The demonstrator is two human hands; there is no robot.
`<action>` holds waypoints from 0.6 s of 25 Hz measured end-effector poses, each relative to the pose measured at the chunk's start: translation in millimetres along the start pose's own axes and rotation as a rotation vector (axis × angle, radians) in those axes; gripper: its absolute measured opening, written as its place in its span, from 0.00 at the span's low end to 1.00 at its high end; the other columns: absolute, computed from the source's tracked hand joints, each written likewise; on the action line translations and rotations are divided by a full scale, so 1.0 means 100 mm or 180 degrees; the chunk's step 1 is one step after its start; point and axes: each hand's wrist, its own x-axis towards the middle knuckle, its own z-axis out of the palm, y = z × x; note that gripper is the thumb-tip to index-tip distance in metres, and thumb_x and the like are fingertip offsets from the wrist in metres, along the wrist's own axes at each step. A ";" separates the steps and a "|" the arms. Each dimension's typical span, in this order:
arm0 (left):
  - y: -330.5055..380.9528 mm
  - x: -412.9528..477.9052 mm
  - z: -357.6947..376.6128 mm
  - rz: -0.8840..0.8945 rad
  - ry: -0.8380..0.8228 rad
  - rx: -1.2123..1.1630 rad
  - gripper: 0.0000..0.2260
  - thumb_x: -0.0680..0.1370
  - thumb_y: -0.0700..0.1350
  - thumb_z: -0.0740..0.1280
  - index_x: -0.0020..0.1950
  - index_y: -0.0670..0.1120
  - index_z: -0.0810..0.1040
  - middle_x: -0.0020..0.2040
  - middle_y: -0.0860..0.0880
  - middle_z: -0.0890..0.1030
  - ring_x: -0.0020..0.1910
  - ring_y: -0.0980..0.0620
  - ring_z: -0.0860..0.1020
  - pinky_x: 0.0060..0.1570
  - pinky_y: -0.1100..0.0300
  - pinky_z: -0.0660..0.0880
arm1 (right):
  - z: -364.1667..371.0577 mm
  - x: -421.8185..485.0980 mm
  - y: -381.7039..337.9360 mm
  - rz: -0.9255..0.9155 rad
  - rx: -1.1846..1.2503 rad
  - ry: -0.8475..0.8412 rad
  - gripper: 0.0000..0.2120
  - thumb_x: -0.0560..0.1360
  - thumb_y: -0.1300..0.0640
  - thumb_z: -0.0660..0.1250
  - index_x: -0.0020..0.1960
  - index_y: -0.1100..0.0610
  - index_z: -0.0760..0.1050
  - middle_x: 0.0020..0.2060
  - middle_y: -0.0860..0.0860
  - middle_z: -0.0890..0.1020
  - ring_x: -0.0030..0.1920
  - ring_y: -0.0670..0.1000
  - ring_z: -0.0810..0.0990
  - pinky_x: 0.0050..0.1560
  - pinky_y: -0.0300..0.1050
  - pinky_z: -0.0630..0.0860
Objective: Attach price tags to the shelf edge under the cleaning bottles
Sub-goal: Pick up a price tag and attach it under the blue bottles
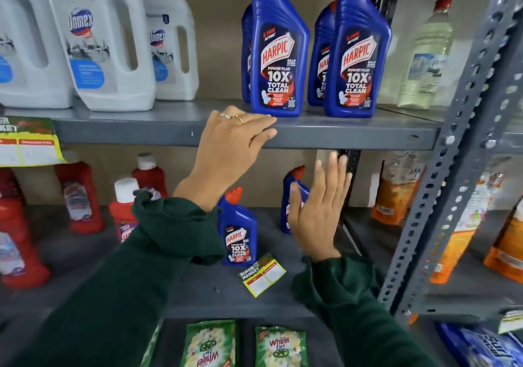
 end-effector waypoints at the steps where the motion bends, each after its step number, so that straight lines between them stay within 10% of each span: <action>1: 0.00 0.00 0.01 -0.0006 0.0020 -0.0026 0.12 0.75 0.49 0.63 0.52 0.45 0.80 0.48 0.46 0.85 0.43 0.42 0.78 0.42 0.46 0.75 | 0.10 -0.22 0.01 -0.0038 0.0014 -0.0109 0.22 0.77 0.55 0.58 0.67 0.64 0.59 0.68 0.64 0.62 0.70 0.63 0.58 0.72 0.61 0.55; 5: -0.03 0.01 0.00 -0.0036 0.0001 -0.0130 0.12 0.75 0.49 0.64 0.53 0.46 0.80 0.49 0.46 0.85 0.43 0.43 0.78 0.43 0.45 0.75 | 0.49 -0.95 0.09 0.0859 0.0161 -0.1844 0.22 0.73 0.58 0.63 0.65 0.63 0.63 0.61 0.63 0.74 0.61 0.64 0.70 0.61 0.60 0.70; 9: -0.04 0.04 -0.01 -0.0014 -0.0009 -0.0201 0.11 0.74 0.49 0.65 0.52 0.46 0.81 0.48 0.47 0.85 0.42 0.44 0.78 0.43 0.44 0.76 | 0.71 -1.33 0.13 0.1953 -0.0485 -0.3954 0.33 0.70 0.46 0.67 0.66 0.60 0.58 0.66 0.57 0.68 0.66 0.60 0.63 0.65 0.54 0.64; 15: -0.04 0.04 -0.01 -0.0026 -0.0003 -0.0220 0.12 0.75 0.50 0.65 0.52 0.46 0.81 0.48 0.47 0.85 0.43 0.44 0.79 0.43 0.43 0.76 | 0.80 -1.33 0.09 0.1843 -0.0627 -0.3727 0.20 0.71 0.56 0.67 0.59 0.59 0.64 0.60 0.57 0.73 0.61 0.59 0.68 0.61 0.52 0.68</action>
